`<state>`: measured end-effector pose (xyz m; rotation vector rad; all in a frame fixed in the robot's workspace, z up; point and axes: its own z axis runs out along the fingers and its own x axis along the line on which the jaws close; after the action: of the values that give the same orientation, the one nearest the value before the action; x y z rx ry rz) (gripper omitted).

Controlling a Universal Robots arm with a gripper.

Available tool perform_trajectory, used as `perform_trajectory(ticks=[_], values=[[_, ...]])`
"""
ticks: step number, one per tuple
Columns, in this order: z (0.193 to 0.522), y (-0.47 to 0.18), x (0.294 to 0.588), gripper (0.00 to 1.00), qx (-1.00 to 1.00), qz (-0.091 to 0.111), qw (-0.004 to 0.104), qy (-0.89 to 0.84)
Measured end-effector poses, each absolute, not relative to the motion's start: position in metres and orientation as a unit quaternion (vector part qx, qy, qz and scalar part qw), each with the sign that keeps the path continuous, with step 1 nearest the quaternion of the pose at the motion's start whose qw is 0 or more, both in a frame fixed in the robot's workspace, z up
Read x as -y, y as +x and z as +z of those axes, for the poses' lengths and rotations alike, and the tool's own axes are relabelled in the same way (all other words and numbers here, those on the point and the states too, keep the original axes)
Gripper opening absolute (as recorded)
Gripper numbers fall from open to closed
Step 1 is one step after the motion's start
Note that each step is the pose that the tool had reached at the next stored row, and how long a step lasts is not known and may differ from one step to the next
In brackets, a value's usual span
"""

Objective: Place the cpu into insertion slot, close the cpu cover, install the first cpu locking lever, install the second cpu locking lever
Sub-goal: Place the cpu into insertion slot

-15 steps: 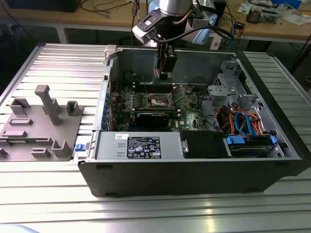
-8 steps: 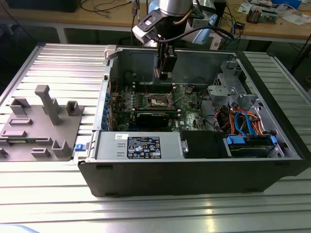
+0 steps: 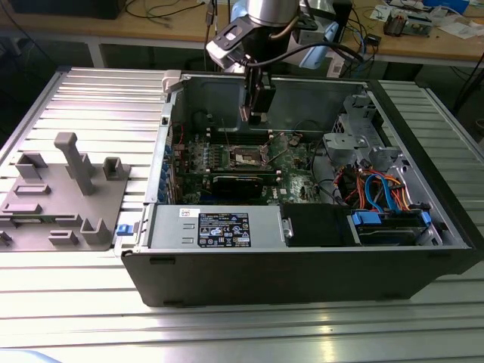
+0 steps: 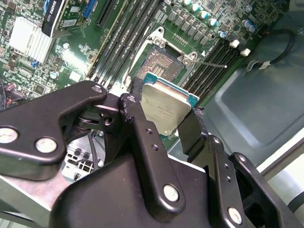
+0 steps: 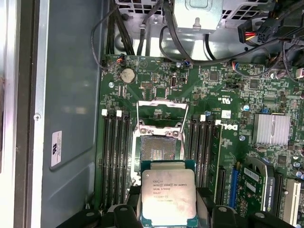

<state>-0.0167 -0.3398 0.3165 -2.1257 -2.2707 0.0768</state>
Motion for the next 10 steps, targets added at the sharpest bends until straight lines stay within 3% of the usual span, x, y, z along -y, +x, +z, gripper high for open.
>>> perform_trajectory(ticks=[10], values=[[0.3125,-0.0166,0.3397,0.54,0.729,0.025,0.015,-0.684]])
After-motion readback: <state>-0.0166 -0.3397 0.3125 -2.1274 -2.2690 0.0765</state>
